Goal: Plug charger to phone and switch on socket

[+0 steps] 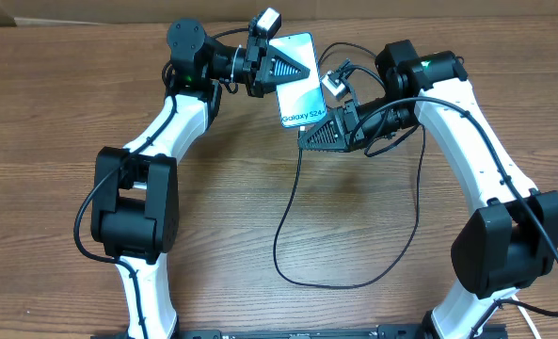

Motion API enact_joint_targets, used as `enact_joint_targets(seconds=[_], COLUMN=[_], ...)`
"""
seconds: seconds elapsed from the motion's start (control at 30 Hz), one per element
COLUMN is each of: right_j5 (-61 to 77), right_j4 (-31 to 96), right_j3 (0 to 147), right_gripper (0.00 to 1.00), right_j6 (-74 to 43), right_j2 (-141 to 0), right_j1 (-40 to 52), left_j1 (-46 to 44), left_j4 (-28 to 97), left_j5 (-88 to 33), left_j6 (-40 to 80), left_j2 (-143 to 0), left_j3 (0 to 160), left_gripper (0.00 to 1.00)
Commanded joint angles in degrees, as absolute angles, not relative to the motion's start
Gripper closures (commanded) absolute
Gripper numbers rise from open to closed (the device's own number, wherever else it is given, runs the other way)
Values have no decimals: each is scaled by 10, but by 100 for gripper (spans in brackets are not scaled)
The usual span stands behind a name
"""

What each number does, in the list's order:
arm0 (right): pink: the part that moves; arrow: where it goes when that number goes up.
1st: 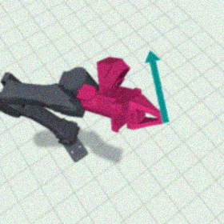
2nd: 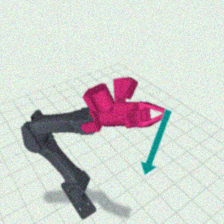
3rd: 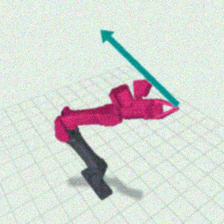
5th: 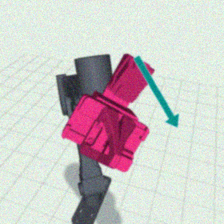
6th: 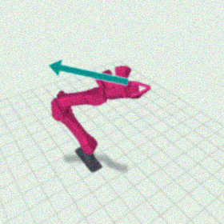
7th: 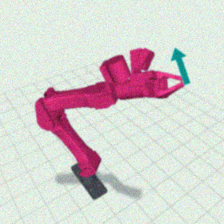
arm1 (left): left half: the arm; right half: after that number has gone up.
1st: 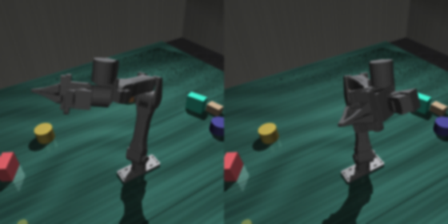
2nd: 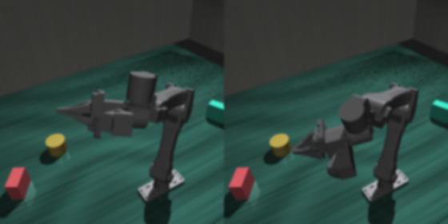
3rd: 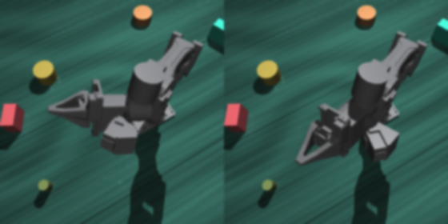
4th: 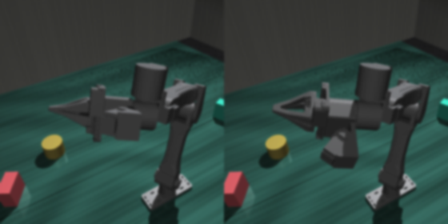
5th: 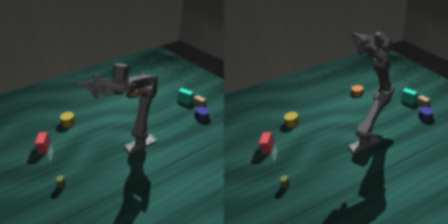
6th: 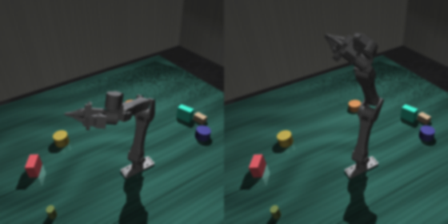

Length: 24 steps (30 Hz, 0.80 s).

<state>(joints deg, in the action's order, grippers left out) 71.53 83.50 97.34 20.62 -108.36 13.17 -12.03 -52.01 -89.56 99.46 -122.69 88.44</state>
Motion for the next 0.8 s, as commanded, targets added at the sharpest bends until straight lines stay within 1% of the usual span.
enact_joint_targets(seconds=[0.0,0.07,0.47,0.77], right_j5=[714,698,704,706], right_j4=[832,832,830,830], right_j3=[988,988,988,988], right_gripper=[96,96,97,96], right_j6=[210,208,208,199], right_j2=[-1068,-1068,-1068,-1068], right_j1=[134,134,134,111], left_j1=[-128,-128,-128,-128], left_j4=[-523,-523,-524,-524], left_j5=[-907,-907,-907,-907], left_j6=[1010,1014,1007,1007], left_j2=[-1223,-1223,-1223,-1223], left_j3=[903,903,903,903], left_gripper=[96,96,96,96])
